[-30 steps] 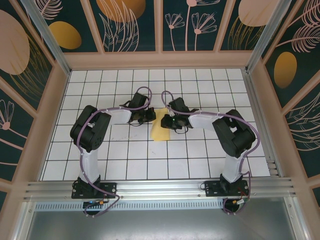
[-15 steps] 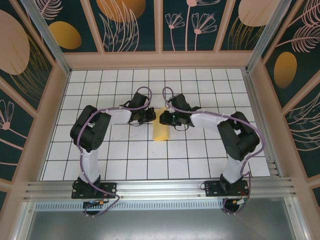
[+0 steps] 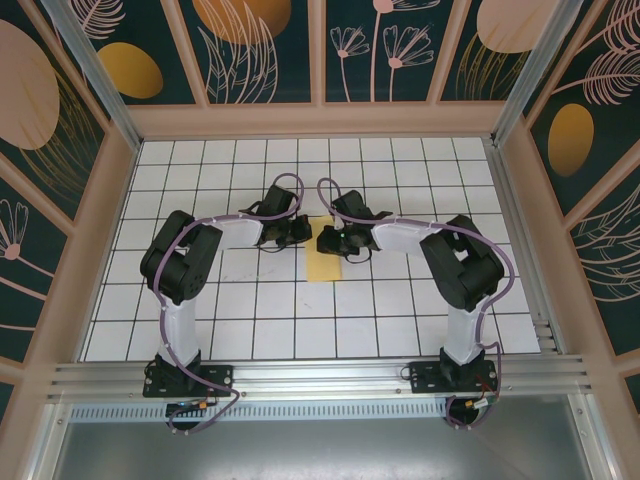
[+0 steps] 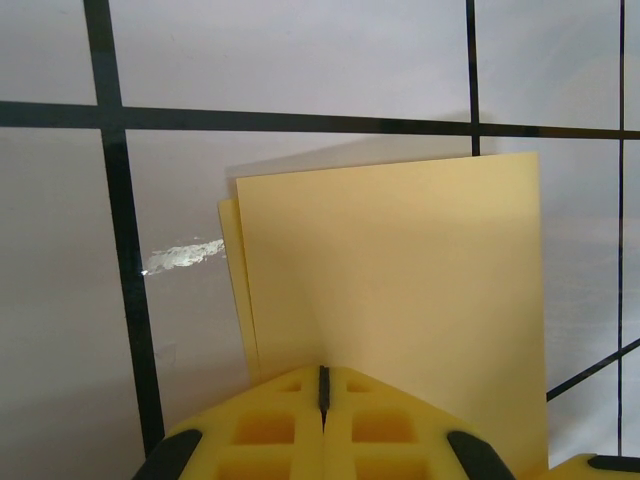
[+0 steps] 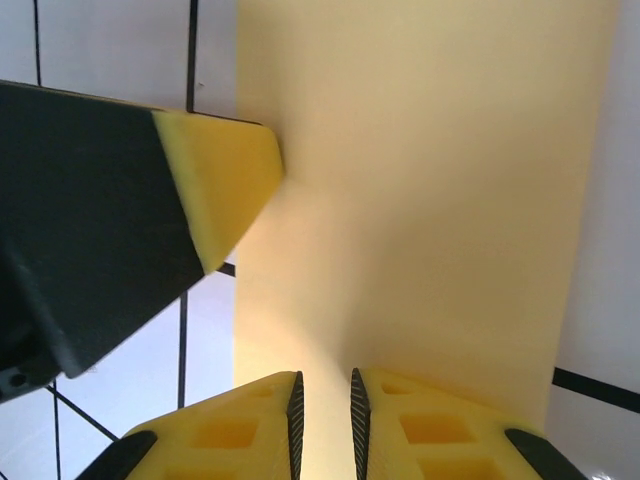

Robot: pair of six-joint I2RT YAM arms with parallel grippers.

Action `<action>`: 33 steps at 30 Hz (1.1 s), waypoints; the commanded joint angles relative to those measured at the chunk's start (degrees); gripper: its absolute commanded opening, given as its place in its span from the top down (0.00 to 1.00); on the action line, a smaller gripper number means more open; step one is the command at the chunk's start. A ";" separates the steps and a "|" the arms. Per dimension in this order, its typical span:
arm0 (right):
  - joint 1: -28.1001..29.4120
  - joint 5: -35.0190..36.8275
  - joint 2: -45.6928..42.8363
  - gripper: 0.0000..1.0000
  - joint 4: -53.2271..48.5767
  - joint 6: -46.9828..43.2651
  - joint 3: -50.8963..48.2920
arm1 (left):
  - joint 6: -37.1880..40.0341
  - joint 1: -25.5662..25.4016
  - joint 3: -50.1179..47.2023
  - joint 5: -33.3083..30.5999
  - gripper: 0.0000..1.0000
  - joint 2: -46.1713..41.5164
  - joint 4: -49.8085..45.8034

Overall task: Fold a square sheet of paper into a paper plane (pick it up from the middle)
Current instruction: Fold the square sheet of paper in half at the center of the table.

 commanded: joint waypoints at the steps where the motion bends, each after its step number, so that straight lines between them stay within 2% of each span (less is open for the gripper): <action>1: -0.19 1.19 0.33 0.78 -2.98 -1.32 -0.28 | 0.54 0.38 -2.35 -6.77 0.94 4.62 -6.02; 13: -0.96 0.71 0.18 0.81 -3.00 -2.33 -3.41 | 0.59 0.39 -2.54 -7.13 0.95 4.84 -6.01; 22: -3.36 -1.90 -4.54 0.82 -0.87 -6.61 -10.57 | 0.61 0.36 -2.81 -7.30 0.95 4.88 -5.94; 28: -2.54 -6.34 -9.60 0.82 0.65 -7.06 -8.84 | 0.47 0.43 -2.81 -7.38 0.95 4.87 -5.90; 33: -1.59 -7.11 -7.82 0.81 2.49 -5.22 -5.98 | 0.25 0.38 -2.81 -7.17 0.95 4.77 -5.76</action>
